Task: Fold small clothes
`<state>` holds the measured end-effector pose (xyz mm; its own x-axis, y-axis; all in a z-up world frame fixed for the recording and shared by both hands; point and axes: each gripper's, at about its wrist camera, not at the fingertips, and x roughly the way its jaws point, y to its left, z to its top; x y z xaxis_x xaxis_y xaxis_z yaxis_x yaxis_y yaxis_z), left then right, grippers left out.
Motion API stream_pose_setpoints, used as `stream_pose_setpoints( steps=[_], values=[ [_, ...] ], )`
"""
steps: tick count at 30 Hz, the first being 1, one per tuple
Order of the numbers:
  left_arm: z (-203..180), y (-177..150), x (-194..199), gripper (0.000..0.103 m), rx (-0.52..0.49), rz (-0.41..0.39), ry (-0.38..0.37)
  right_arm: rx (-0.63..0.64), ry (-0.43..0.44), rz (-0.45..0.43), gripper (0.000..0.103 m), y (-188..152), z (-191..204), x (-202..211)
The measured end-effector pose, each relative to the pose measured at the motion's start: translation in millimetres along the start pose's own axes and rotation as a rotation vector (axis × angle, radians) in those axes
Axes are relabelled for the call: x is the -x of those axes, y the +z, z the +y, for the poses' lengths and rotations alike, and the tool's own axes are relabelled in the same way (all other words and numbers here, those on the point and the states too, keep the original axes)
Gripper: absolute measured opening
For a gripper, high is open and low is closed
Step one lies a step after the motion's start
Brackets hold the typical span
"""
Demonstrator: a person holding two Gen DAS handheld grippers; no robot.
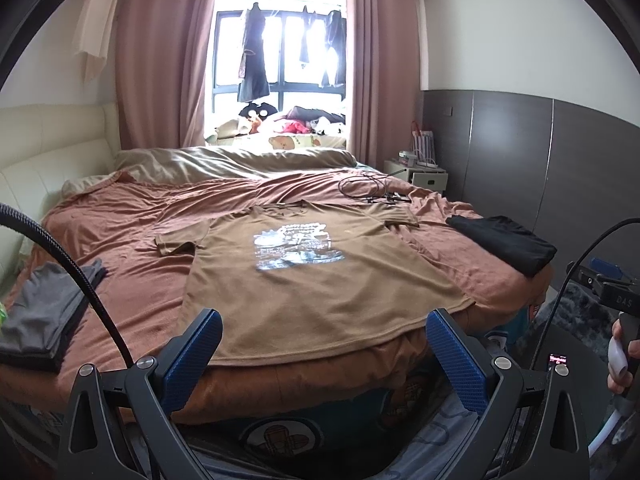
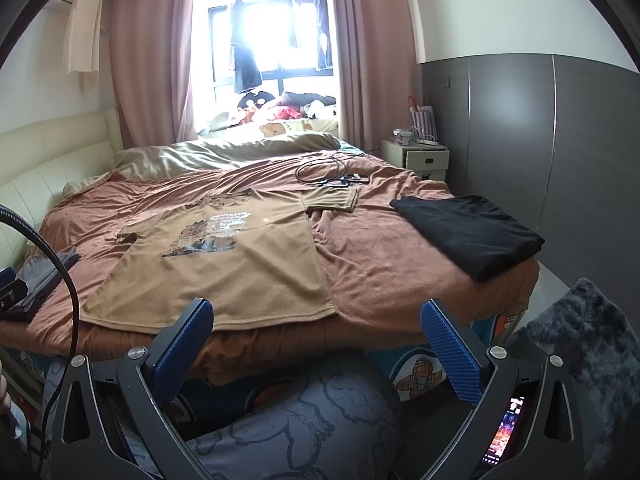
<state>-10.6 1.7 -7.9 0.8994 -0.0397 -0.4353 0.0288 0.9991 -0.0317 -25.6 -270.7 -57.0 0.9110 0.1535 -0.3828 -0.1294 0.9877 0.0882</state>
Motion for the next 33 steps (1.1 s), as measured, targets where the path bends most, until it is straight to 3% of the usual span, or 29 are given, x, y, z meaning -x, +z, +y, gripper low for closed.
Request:
stream_pose_setpoints(
  steps=[33],
  values=[
    [-1.2, -2.6, 2.0, 0.102, 0.003, 0.001, -0.001, 0.003, 0.000, -0.006, 0.103, -1.1, -0.3, 1.3]
  ],
)
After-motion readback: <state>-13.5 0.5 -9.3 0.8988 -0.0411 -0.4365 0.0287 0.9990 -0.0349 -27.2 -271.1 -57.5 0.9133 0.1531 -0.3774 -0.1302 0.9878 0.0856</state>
